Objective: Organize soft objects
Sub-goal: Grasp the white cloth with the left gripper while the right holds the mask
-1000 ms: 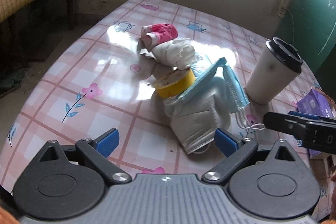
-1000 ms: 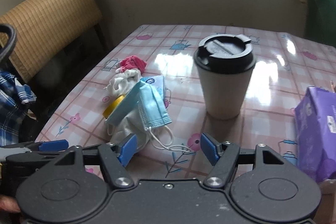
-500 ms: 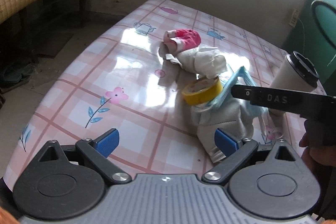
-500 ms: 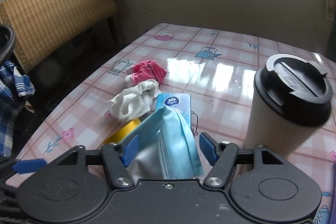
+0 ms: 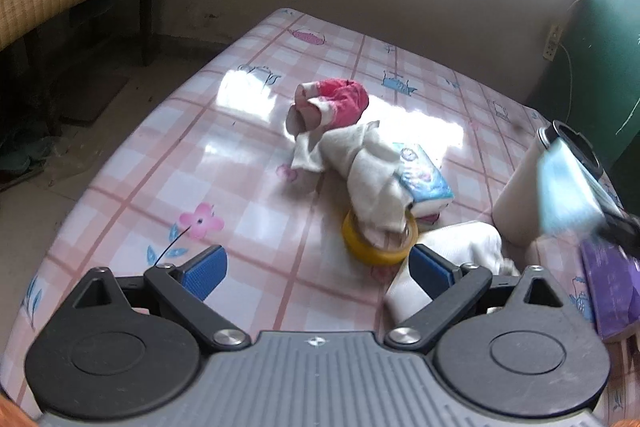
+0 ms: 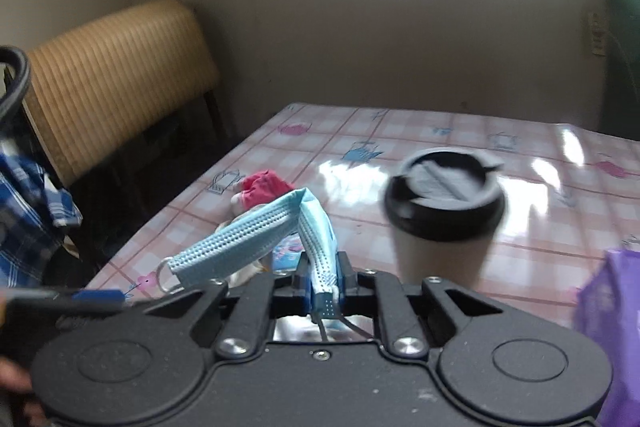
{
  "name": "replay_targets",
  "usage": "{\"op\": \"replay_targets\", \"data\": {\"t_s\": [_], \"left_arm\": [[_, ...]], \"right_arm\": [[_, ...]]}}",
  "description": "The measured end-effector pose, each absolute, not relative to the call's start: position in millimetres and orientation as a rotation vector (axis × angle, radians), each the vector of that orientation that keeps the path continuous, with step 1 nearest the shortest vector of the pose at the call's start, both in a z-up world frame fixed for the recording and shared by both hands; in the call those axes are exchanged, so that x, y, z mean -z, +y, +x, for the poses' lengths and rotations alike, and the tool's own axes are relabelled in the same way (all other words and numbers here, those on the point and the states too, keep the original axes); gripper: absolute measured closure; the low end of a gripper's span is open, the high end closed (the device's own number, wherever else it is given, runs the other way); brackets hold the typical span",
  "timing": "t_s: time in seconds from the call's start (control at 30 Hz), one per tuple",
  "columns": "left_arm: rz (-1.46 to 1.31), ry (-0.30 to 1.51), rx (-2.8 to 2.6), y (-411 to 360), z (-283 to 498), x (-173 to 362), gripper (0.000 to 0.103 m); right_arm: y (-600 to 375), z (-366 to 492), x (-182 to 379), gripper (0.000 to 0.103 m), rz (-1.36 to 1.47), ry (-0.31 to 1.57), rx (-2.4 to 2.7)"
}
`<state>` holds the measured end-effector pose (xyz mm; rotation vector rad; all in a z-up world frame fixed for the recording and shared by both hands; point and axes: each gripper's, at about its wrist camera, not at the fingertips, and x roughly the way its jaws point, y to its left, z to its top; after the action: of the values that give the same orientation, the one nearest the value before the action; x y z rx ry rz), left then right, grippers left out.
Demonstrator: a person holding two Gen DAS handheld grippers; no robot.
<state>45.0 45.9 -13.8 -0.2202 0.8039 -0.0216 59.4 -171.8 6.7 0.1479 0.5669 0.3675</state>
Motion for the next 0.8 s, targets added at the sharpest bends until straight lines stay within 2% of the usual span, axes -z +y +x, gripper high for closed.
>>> {"op": "replay_targets", "data": {"t_s": [0.53, 0.6, 0.63, 0.67, 0.7, 0.73, 0.77, 0.8], "left_arm": [[-0.146, 0.817, -0.012, 14.3, 131.5, 24.8, 0.003], [-0.118, 0.827, -0.027, 9.0, 141.9, 26.8, 0.007], [-0.101, 0.836, -0.026, 6.1, 145.4, 28.6, 0.018], [-0.083, 0.845, -0.024, 3.6, 147.8, 31.2, 0.037], [-0.069, 0.859, -0.019, 1.8, 149.5, 34.5, 0.048], [-0.062, 0.874, -0.021, 1.2, 150.2, 37.9, 0.065], [-0.052, 0.857, -0.030, 1.6, 147.8, 38.1, 0.076], [-0.068, 0.848, -0.022, 3.6, 143.9, 36.8, 0.079]], "right_arm": [[-197.4, 22.9, 10.2, 0.089, 0.143, 0.580, -0.315], [-198.2, 22.5, 10.4, 0.089, 0.147, 0.578, -0.315], [-197.9, 23.0, 10.3, 0.089, 0.148, 0.576, -0.317], [-197.5, 23.4, 10.1, 0.089, 0.147, 0.575, -0.317], [-197.1, 24.2, 9.9, 0.089, 0.147, 0.575, -0.319], [-197.1, 25.0, 10.2, 0.089, 0.147, 0.575, -0.322], [-196.3, 25.8, 10.2, 0.089, 0.148, 0.576, -0.322], [-195.8, 26.9, 10.9, 0.089, 0.147, 0.577, -0.326]]}}
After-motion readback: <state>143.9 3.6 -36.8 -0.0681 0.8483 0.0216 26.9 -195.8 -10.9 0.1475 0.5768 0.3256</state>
